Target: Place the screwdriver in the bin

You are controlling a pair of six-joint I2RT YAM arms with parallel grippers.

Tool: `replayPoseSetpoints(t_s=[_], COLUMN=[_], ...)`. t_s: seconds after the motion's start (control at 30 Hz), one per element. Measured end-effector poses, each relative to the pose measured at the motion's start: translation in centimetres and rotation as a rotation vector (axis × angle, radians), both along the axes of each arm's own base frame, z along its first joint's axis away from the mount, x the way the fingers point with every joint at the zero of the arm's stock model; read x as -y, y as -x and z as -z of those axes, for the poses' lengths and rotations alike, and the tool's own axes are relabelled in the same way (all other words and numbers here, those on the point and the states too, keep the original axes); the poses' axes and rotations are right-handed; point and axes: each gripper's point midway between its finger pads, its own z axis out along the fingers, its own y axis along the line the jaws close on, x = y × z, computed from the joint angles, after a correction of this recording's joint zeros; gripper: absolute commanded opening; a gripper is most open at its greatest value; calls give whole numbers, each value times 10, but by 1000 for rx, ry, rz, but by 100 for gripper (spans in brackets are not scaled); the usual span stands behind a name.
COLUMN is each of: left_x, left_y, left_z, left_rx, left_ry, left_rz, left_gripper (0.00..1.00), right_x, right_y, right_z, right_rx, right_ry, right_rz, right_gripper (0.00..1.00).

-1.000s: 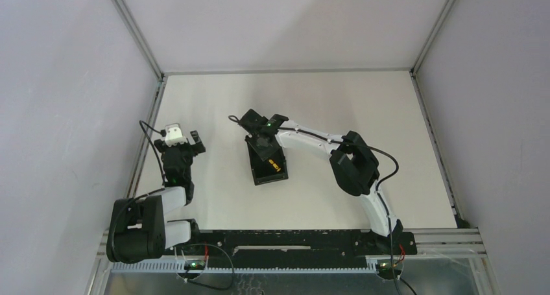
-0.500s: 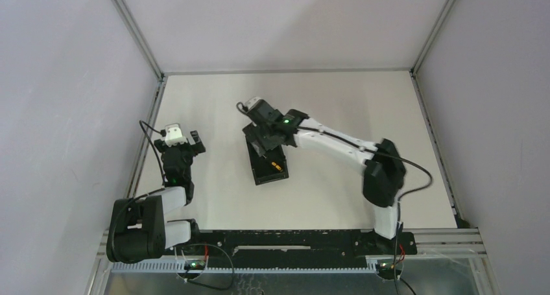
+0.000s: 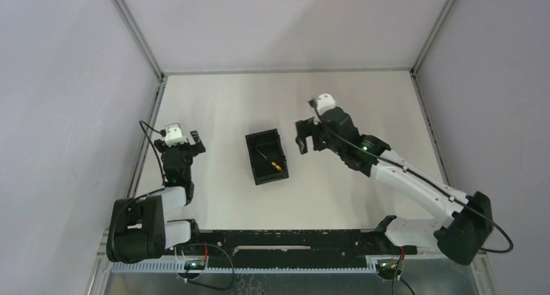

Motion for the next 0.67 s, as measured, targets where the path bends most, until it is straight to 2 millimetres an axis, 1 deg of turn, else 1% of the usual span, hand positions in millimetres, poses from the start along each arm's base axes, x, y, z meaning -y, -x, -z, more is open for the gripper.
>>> replayPoseSetpoints(t_s=[0.07,0.1,0.13,0.3,0.4,0.5,0.67], left_x=[0,0,0,0,0,0,0], left_y=[0,0,0,0,0,0,0], left_z=[0,0,0,0,0,0,0], left_rx=[0,0,0,0,0,0,0], left_ry=[0,0,0,0,0,0,0], left_rz=[0,0,0,0,0,0,0], left_gripper=[100,100,100,100,100,100,100], right_x=[24,42,49,108,139,155,159], right_y=[0,3,4,17,23,28,34], right_z=[17,28,32,59,78,97,116], right_rx=[-10,-16,-18,15,25,26,12], right_ry=[-22,-32,-35,-134,-180,-212,-245], right_rz=[60,103,120,295,402,465,491], right_gripper=[100,100,100,100,100,100,100])
